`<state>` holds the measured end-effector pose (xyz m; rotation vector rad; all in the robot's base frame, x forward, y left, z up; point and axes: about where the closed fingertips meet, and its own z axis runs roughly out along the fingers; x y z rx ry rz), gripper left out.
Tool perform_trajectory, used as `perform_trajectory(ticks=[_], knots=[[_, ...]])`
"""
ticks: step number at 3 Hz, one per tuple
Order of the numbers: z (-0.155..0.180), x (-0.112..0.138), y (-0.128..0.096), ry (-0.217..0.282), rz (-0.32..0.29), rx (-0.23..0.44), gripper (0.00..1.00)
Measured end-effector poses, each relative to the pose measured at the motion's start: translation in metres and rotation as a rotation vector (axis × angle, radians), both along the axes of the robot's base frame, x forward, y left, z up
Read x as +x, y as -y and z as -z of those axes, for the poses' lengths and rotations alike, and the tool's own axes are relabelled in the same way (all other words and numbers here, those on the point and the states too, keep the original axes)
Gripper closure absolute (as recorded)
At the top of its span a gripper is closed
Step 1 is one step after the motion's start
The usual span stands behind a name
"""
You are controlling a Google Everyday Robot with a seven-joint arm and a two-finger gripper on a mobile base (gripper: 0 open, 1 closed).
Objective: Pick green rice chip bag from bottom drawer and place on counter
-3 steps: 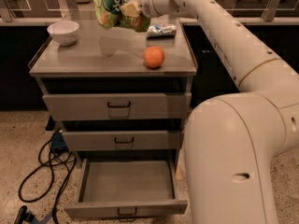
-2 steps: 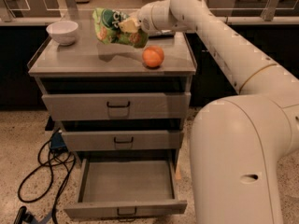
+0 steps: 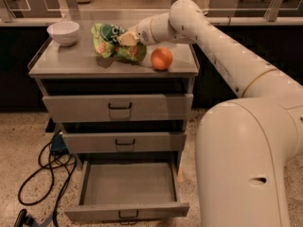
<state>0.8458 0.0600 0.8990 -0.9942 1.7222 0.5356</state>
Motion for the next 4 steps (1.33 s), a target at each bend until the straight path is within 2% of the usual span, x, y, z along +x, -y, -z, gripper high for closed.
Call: perform_trajectory(ticks=[1,4], knots=[[0.0001,0.0,-0.0001,0.0,0.0,0.0,0.82],[0.0001,0.0,-0.0002,0.0,0.0,0.0,0.12]])
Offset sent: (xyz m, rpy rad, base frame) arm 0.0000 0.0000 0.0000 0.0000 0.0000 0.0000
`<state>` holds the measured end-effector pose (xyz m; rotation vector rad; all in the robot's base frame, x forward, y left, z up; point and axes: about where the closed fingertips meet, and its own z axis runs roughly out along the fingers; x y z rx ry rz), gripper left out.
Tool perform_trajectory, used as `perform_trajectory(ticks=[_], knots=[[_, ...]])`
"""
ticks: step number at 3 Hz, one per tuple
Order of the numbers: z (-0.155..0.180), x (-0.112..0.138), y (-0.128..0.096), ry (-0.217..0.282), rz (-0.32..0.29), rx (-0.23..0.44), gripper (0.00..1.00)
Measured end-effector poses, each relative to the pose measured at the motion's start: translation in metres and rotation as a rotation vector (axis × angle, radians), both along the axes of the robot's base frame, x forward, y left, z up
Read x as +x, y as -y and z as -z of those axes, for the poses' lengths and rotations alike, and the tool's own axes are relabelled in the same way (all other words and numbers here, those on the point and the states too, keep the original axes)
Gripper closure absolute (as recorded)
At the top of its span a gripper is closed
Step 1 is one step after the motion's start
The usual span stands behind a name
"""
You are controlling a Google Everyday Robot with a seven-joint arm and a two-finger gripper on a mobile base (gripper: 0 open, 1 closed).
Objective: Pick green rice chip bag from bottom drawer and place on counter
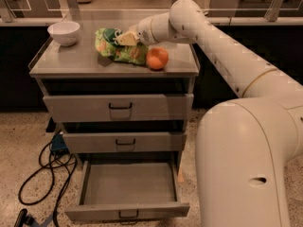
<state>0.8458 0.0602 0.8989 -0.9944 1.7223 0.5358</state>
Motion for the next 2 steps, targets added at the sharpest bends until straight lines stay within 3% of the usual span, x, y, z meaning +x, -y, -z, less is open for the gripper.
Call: perform_trajectory(ticks=[1,2], knots=[[0.0,0.0,0.0,0.0,0.0,0.0,0.0],[0.0,0.0,0.0,0.0,0.0,0.0,0.0]])
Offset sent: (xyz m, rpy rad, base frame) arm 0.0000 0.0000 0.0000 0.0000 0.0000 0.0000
